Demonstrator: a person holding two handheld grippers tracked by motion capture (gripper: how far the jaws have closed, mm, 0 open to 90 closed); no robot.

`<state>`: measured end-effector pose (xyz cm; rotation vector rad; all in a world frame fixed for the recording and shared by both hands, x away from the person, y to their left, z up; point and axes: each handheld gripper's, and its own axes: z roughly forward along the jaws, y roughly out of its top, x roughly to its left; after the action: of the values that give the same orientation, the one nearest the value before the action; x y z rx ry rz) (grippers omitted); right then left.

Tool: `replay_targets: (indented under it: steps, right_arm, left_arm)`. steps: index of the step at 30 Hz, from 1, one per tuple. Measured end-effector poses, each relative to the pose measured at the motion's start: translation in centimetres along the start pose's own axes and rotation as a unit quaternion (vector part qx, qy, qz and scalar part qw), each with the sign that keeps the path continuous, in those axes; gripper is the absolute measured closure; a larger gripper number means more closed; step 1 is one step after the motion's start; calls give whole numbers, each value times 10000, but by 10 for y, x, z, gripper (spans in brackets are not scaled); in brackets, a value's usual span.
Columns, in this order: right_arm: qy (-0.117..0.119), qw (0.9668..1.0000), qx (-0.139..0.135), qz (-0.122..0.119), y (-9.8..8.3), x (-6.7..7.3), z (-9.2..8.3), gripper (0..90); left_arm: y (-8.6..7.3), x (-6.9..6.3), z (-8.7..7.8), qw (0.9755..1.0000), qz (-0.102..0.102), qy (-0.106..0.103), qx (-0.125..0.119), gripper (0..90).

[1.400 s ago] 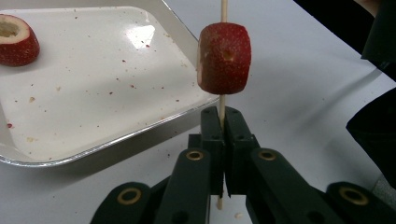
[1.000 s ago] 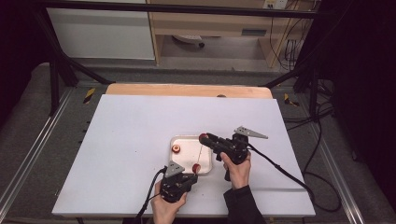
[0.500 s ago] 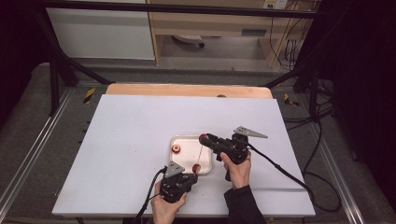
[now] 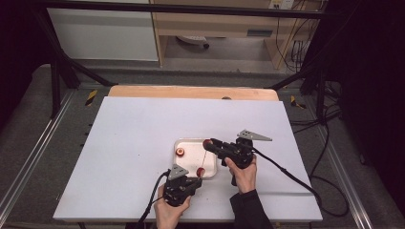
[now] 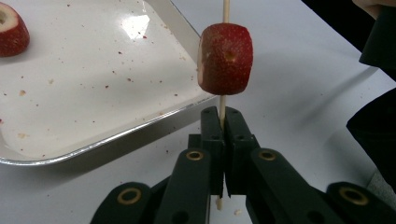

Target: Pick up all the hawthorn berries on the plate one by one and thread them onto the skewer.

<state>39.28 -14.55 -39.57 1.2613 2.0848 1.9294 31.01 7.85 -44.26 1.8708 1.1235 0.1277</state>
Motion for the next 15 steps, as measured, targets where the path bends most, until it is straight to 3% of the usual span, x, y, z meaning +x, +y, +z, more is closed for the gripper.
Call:
replay_targets:
  steps: [6,11,15]
  right_arm:
    - [-29,9998,98,-195,-1,0,-1,601]
    - [-76,9995,-18,-294,-4,2,0,601]
    - [-44,9999,-112,48,-5,5,0,601]
  left_arm:
    - [0,-1,2,9998,-94,-123,87,881]
    - [0,-2,3,9993,-296,-216,-63,882]
    - [-1,-3,5,9990,-382,-162,-162,882]
